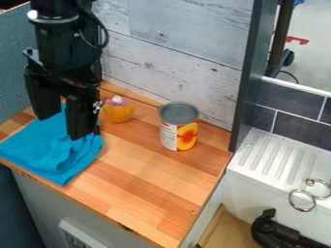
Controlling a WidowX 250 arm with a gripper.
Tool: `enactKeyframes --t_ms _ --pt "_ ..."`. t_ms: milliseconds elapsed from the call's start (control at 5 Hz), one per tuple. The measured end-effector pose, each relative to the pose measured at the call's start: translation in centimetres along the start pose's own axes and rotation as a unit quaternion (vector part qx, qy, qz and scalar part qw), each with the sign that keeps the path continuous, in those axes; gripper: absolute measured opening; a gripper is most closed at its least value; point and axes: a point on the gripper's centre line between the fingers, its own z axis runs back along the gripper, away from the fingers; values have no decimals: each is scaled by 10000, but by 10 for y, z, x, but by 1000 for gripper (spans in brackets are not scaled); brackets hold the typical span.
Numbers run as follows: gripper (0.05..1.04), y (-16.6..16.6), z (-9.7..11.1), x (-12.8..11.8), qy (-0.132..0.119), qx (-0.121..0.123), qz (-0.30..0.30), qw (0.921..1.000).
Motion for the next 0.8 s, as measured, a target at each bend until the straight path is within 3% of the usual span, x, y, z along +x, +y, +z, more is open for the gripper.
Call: enactKeyframes --t_ms 200,400,600,800 --pt "1000 0 -5 -1 94 -35 3 9999" --pt "1000 27 -5 7 -123 -26 140 9998" --pt "1000 53 -10 16 -196 146 257 9994" --pt "1000 78 -32 24 -167 149 350 9991"
